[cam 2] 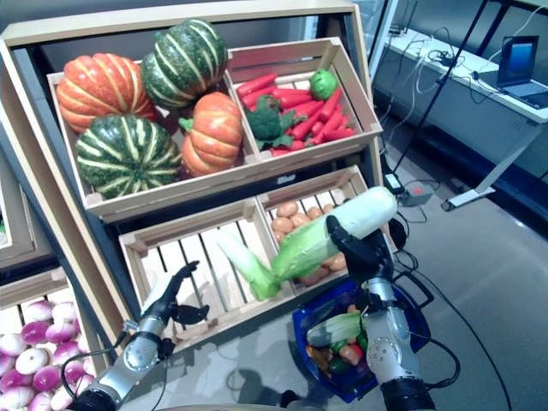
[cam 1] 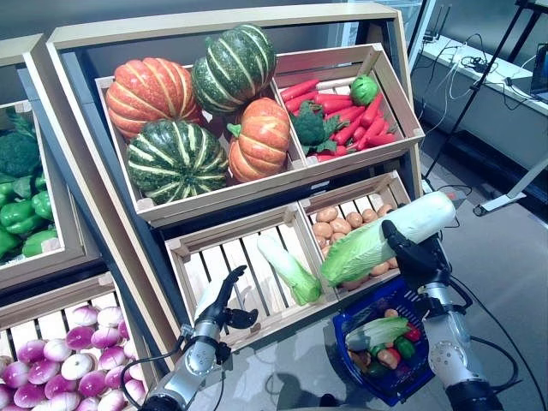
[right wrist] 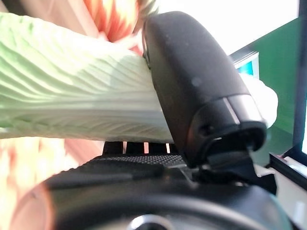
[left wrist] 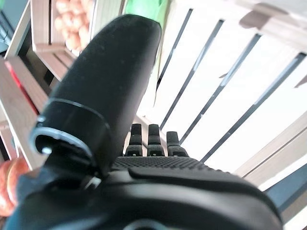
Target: Put vegetables into the basket
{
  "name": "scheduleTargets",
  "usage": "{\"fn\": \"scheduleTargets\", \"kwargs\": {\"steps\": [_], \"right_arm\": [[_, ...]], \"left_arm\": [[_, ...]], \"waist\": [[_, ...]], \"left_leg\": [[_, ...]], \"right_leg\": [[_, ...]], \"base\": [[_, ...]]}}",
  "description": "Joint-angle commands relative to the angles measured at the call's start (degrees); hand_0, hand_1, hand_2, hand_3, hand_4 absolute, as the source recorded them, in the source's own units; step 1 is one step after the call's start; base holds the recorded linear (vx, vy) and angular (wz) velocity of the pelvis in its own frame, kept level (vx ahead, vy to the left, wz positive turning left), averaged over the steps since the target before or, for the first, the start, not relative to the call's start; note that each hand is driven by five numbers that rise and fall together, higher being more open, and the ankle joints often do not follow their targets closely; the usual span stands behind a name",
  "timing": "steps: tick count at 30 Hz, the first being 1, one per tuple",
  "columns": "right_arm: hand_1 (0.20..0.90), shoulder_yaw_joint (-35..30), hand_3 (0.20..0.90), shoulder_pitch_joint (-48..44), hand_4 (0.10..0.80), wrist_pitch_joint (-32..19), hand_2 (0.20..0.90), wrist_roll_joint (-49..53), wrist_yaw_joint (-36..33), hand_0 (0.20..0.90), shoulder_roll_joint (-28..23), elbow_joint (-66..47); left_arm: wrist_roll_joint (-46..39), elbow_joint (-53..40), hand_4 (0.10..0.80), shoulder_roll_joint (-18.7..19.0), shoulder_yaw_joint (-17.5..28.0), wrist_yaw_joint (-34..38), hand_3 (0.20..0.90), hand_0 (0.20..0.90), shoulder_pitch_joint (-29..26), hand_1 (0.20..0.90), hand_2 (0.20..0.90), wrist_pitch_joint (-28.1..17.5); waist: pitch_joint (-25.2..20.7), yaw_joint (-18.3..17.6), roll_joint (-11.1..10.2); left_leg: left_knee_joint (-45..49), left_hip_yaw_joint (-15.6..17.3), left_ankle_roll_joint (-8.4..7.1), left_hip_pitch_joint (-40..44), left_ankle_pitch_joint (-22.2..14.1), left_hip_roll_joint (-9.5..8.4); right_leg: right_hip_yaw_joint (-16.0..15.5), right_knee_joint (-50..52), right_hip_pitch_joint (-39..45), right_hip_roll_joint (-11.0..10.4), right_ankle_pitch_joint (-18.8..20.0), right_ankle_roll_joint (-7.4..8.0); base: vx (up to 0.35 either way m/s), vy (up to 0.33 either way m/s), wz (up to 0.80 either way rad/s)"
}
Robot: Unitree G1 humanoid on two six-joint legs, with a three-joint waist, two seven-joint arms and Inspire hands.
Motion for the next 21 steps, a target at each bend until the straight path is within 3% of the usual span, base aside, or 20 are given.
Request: {"fn": "scheduleTargets", "kwargs": {"steps": [1, 2, 4, 7, 9, 11, 15, 16, 17, 18, 21], "right_arm": [[0.300, -6.3, 0.300, -4.4, 0.400, -7.3, 0.300, -6.0, -7.6, 0.300, -5.3, -1.8], [0.300, -6.5, 0.300, -4.4, 0.400, -7.3, 0.300, -7.1, -8.6, 0.300, -6.2, -1.3], [0.300, -6.2, 0.300, -4.6, 0.400, -7.0, 0.300, -10.2, -11.2, 0.300, -7.3, -1.1], [0.300, -5.2, 0.300, -5.8, 0.400, -6.5, 0.300, -10.9, -12.9, 0.300, -7.8, -0.5], [0.300, -4.3, 0.300, -7.1, 0.400, -6.4, 0.300, -13.5, -16.7, 0.300, -8.7, -0.6], [0.300, -4.3, 0.300, -8.1, 0.400, -6.6, 0.300, -14.3, -18.4, 0.300, -9.2, 0.6], [0.300, -3.6, 0.300, -8.1, 0.400, -6.2, 0.300, -18.3, -22.6, 0.300, -8.2, 2.5], [0.300, -3.5, 0.300, -7.8, 0.400, -6.3, 0.300, -18.7, -22.9, 0.300, -8.0, 2.7], [0.300, -3.2, 0.300, -8.1, 0.400, -6.1, 0.300, -18.4, -22.9, 0.300, -7.5, 3.8], [0.300, -2.7, 0.300, -9.6, 0.400, -5.9, 0.300, -17.7, -22.6, 0.300, -7.5, 5.5], [0.300, -0.5, 0.300, -15.8, 0.400, -4.7, 0.300, -17.4, -23.0, 0.300, -7.9, 11.7]], "left_arm": [[-2.1, -5.1, 0.800, 1.9, 1.5, 2.7, 0.900, 0.900, -5.2, 0.900, 0.900, -4.2], [-2.5, -6.6, 0.800, 2.2, 1.8, 2.4, 0.900, 0.900, -4.8, 0.900, 0.900, -4.3], [-3.6, -8.4, 0.800, 2.1, 2.1, 1.7, 0.900, 0.900, -4.2, 0.900, 0.900, -4.3], [-3.8, -10.2, 0.800, 2.0, 1.7, 1.6, 0.900, 0.900, -3.6, 0.900, 0.900, -4.1], [-4.5, -11.6, 0.800, 2.4, 0.7, 1.5, 0.900, 0.900, -4.5, 0.900, 0.900, -3.9], [-4.8, -11.3, 0.800, 2.5, 0.0, 1.3, 0.900, 0.900, -6.2, 0.900, 0.900, -4.0], [-5.6, -11.4, 0.800, 3.7, -1.2, 0.6, 0.900, 0.900, -8.0, 0.900, 0.900, -3.6], [-5.7, -11.8, 0.800, 4.2, -1.0, 0.8, 0.900, 0.900, -7.6, 0.900, 0.900, -3.7], [-6.3, -11.7, 0.800, 4.8, -0.5, 1.1, 0.900, 0.900, -6.9, 0.900, 0.900, -3.5], [-7.4, -11.2, 0.800, 5.5, -0.1, 0.9, 0.900, 0.900, -7.1, 0.900, 0.900, -3.1], [-10.9, -9.4, 0.800, 6.4, 0.8, 0.1, 0.900, 0.900, -9.9, 0.900, 0.900, -3.1]], "waist": [[-0.2, -0.8, -1.4], [0.8, -0.5, -2.1], [3.1, 0.2, -2.6], [4.4, 1.2, -2.0], [4.7, 2.6, -1.0], [4.8, 3.0, -0.7], [4.2, 3.5, 0.3], [4.2, 3.6, 0.4], [4.7, 4.1, 0.7], [5.1, 4.6, 0.8], [6.2, 5.4, 1.2]], "left_leg": [[10.7, 2.2, -0.54, -5.3, -6.0, -1.63], [17.0, 2.0, -1.00, -8.5, -7.5, -1.08], [23.3, 0.1, -2.41, -12.9, -6.6, 0.30], [19.0, -1.9, -3.37, -13.5, -4.2, 1.40], [11.7, -6.1, -4.16, -15.0, 0.0, 0.91], [9.4, -6.7, -4.19, -15.4, 1.0, 0.41], [7.1, -7.1, -2.52, -13.0, 0.6, 0.44], [7.0, -7.3, -2.19, -12.7, 0.5, 0.34], [7.0, -6.6, -1.80, -11.8, 0.2, 0.43], [7.3, -5.5, -2.00, -11.4, -0.2, 0.74], [7.9, -4.3, -2.88, -10.9, -0.9, 1.84]], "right_leg": [[2.0, 4.0, -0.7, -0.3, -2.6, 0.36], [2.5, 4.8, -1.3, -0.9, -2.3, -0.20], [3.3, 5.8, -1.5, -1.5, -1.5, -0.80], [4.1, 5.8, -0.6, -1.6, -1.6, -0.33], [5.1, 4.2, 0.9, -1.6, -2.5, 0.48], [4.6, 3.3, 1.2, -2.3, -2.5, 1.09], [1.4, 10.5, -1.9, -5.6, -4.6, 3.63], [0.8, 13.4, -3.5, -6.0, -4.7, 3.96], [-1.6, 18.1, -7.2, -7.2, -2.7, 4.86], [-3.7, 18.6, -8.4, -8.4, -2.0, 5.13], [-4.6, 15.3, -8.7, -9.0, -2.2, 5.01]], "base": [[-0.064, -0.065, -0.09], [-0.061, -0.054, -0.08], [-0.025, 0.021, -0.15], [0.088, 0.162, -0.46], [0.101, 0.243, -0.48], [0.043, 0.169, -0.27], [0.083, 0.131, -0.34], [0.074, 0.023, -0.54], [0.066, -0.020, -0.65], [0.050, -0.037, -0.54], [0.061, -0.103, -0.45]]}}
